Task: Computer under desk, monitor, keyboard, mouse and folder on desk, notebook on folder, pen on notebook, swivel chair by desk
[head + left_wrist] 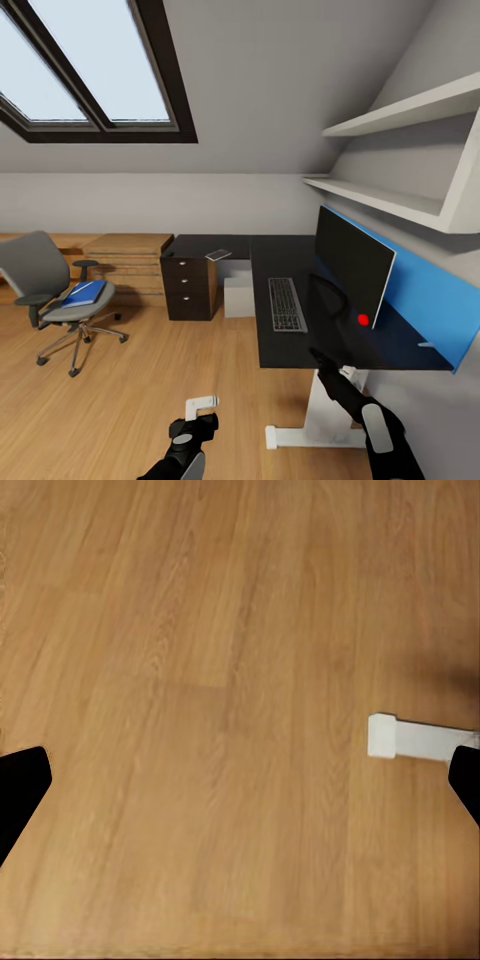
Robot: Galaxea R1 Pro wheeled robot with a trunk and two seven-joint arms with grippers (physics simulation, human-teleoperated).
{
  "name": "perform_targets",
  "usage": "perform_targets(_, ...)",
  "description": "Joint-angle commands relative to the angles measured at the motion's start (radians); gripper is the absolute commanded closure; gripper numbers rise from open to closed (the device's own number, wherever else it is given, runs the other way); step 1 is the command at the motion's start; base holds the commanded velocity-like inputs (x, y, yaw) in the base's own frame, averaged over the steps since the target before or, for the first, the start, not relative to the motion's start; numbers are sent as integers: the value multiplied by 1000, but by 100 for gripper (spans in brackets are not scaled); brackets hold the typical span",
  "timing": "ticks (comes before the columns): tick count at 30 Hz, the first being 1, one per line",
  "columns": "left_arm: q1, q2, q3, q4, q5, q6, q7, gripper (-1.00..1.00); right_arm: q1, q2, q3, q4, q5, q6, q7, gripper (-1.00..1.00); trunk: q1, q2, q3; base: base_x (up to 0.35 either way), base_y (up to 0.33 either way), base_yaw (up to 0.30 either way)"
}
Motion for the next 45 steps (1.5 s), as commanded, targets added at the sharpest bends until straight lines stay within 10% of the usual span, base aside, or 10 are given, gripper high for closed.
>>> perform_targets(1, -1, 1, -3, -1, 5, 3, 8, -100, -1, 1, 1, 4, -3, 7, 2, -100, 0, -1, -2, -334, 0, 0)
perform_targets(11, -1, -1, -3, 38, 4, 3, 6, -100, -1, 15, 91, 71, 40, -199, 1, -100, 0, -1, -2, -334, 0, 0)
perform_targets(19, -1, -1, -2, 78, 7, 1, 6, -100, 5, 30, 165, 363, 380, -768, 0, -100, 0, -1, -2, -333, 0, 0)
perform_targets(22, -1, -2, -2, 135, 6, -34, 5, -100, 6, 33, 172, 610, 527, -1011, -19, -100, 0, -1, -2, -268, 0, 0)
perform_targets(27, -1, 0, -1, 231, 6, -176, 6, -100, 7, 32, 173, 772, 624, -1204, -54, -100, 0, -1, -2, -108, 0, 0)
perform_targets(45, -1, 6, 2, 478, 5, -255, -9, -100, 7, 4, 179, 882, 661, -1239, -309, -100, -66, 118, 52, -7, 0, 0)
